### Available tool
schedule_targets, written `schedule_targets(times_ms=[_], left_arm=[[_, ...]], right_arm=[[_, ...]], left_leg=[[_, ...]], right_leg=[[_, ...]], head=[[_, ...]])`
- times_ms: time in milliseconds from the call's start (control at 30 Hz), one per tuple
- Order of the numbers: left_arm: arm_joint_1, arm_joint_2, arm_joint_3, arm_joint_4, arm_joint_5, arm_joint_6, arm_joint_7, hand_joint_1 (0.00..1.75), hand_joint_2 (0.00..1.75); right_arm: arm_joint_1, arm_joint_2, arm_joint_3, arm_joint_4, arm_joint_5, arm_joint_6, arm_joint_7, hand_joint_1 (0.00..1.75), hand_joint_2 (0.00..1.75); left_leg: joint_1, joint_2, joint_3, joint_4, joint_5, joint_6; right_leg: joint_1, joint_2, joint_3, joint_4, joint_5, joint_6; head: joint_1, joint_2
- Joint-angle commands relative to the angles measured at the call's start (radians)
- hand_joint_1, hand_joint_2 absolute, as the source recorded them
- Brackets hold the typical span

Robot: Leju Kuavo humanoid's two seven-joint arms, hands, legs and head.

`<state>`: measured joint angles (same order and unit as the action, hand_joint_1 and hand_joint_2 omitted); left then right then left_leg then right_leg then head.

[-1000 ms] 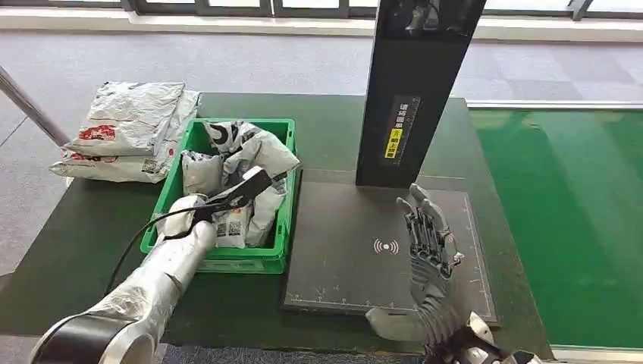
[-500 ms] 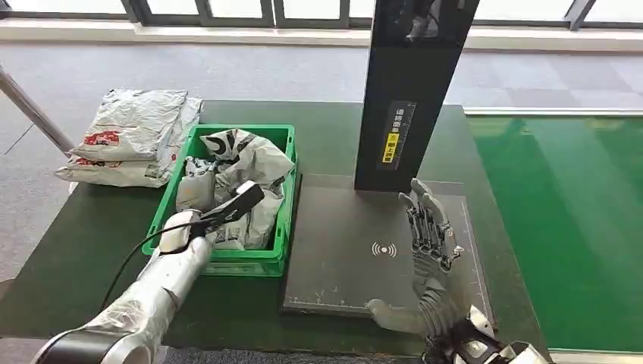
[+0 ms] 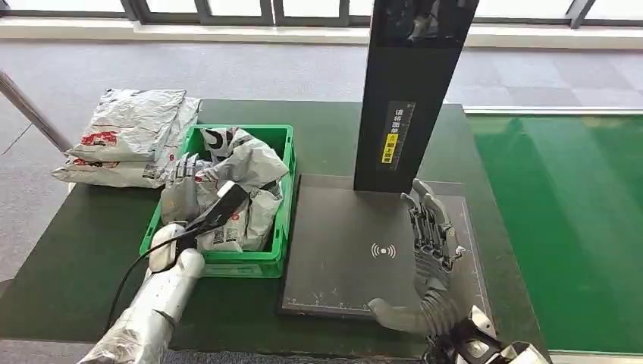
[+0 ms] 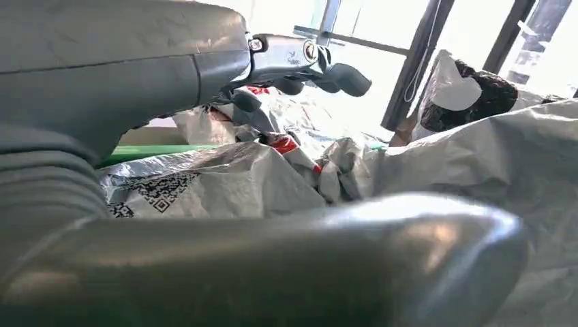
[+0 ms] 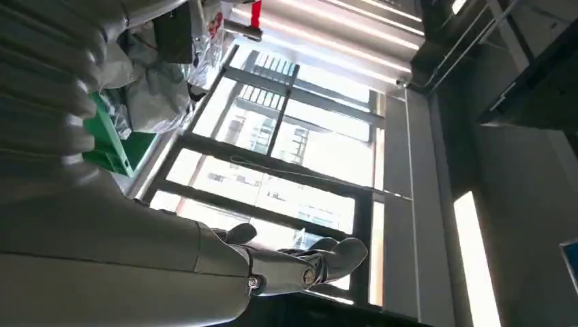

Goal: Moved the parcel from conveyor to table for the left to box.

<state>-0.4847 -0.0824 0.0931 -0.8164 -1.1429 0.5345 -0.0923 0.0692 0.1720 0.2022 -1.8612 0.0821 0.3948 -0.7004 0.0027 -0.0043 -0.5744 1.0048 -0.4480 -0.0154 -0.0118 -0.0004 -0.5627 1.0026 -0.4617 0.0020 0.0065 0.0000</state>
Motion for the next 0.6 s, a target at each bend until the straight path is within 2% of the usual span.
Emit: schedule_targets(times_ms=[33, 167, 267, 333, 400, 600], left_arm=[[0.263, -0.06, 0.061, -0.426, 0.151, 0.138, -0.111, 0.0, 0.0], [0.302, -0.092, 0.049, -0.556, 0.17, 0.136, -0.072, 0.0, 0.0], [0.319, -0.1, 0.031, -0.587, 0.118, 0.162, -0.051, 0.0, 0.0], [0.328, -0.088, -0.004, -0.605, 0.187, 0.164, -0.089, 0.0, 0.0], [0.35, -0.082, -0.039, -0.651, 0.414, 0.137, -0.215, 0.0, 0.0], [0.35, -0.082, -0.039, -0.651, 0.414, 0.137, -0.215, 0.0, 0.0]], right_arm=[[-0.024, -0.034, 0.021, 0.046, -0.001, -0.02, 0.002, 0.0, 1.75], [-0.023, -0.031, 0.027, 0.047, 0.001, -0.033, 0.002, 0.0, 1.75], [-0.026, -0.03, 0.033, 0.054, -0.001, -0.04, 0.002, 0.0, 1.75], [-0.027, -0.035, 0.038, 0.053, -0.006, -0.046, 0.002, 0.0, 1.75], [-0.027, -0.036, 0.041, 0.053, -0.004, -0.063, 0.002, 0.0, 1.75], [-0.027, -0.036, 0.041, 0.053, -0.004, -0.063, 0.002, 0.0, 1.75]], left_leg=[[0.0, 0.006, -0.001, -0.001, 0.0, 0.0], [0.001, 0.008, -0.004, -0.001, -0.001, 0.0], [0.002, 0.004, -0.007, 0.0, -0.001, 0.0], [0.001, 0.003, -0.009, 0.0, -0.001, 0.0], [0.001, 0.003, -0.009, 0.0, -0.001, 0.0], [0.001, 0.002, -0.01, -0.001, -0.001, 0.001]], right_leg=[[0.0, 0.005, -0.002, -0.002, 0.002, 0.0], [0.002, 0.007, -0.007, -0.002, 0.002, 0.0], [0.002, 0.003, -0.008, -0.003, 0.001, 0.0], [0.002, 0.002, -0.009, -0.003, 0.001, 0.0], [0.002, 0.003, -0.01, -0.002, 0.001, 0.0], [0.002, 0.001, -0.01, -0.003, 0.001, 0.0]], head=[[0.0, 0.0], [0.0, 0.0], [0.0, 0.0], [0.0, 0.0], [0.0, 0.0], [0.0, 0.0]])
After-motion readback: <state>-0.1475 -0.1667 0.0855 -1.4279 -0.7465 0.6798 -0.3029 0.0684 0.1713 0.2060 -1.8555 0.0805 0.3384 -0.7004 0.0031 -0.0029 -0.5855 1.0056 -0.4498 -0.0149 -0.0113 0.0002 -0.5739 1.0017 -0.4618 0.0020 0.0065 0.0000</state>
